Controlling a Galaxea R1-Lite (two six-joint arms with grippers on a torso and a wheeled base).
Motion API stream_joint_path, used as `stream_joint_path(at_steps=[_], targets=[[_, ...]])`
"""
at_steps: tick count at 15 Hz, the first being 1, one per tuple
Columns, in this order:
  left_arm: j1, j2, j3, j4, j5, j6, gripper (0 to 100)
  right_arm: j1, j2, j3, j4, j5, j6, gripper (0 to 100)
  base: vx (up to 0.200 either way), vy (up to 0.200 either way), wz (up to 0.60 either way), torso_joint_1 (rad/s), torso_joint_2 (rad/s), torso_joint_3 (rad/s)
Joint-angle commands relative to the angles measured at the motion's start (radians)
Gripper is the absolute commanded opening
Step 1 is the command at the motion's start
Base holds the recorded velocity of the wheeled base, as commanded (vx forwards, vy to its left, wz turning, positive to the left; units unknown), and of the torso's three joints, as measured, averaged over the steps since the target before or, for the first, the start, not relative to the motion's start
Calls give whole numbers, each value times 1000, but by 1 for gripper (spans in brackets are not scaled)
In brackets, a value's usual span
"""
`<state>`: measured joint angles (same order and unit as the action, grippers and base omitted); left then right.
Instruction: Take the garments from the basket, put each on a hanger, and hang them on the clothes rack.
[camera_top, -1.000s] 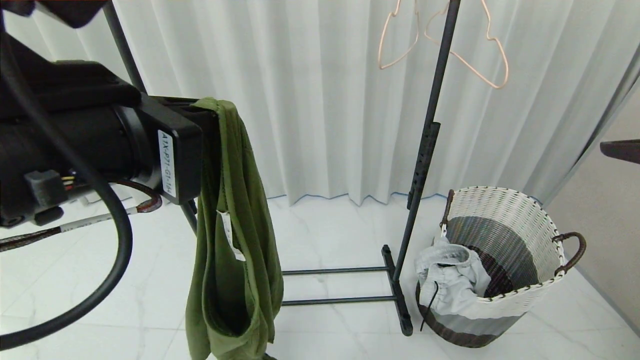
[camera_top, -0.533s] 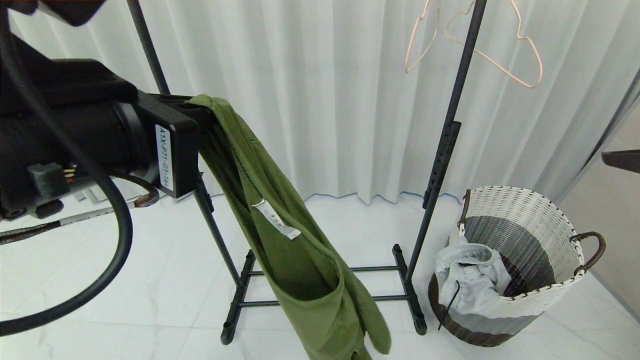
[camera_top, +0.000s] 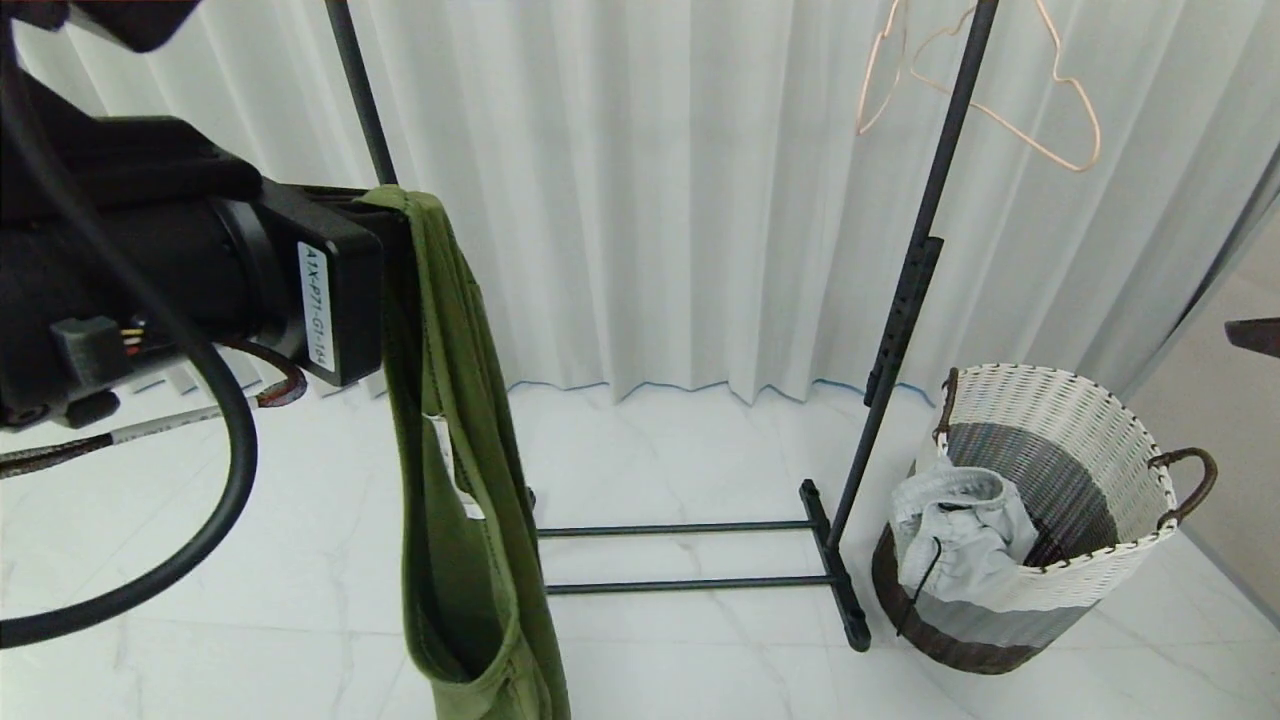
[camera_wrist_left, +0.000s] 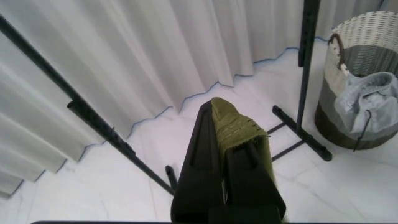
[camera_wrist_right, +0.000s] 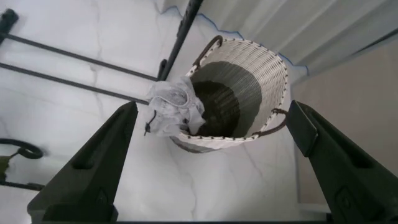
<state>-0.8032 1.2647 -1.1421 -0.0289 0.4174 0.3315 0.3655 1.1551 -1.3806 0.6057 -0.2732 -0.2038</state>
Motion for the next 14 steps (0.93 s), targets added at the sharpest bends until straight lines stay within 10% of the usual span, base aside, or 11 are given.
stream_joint_path(at_steps=[1,14], targets=[[2,4,2,0,0,0,0,-22,0,14,0,-1,3,100,0,0,0,0,0,0],[76,-5,-2,-2,-3,61,0,-56,-2,38,-86,25,55,100,0,0,0,110,-325,-220]])
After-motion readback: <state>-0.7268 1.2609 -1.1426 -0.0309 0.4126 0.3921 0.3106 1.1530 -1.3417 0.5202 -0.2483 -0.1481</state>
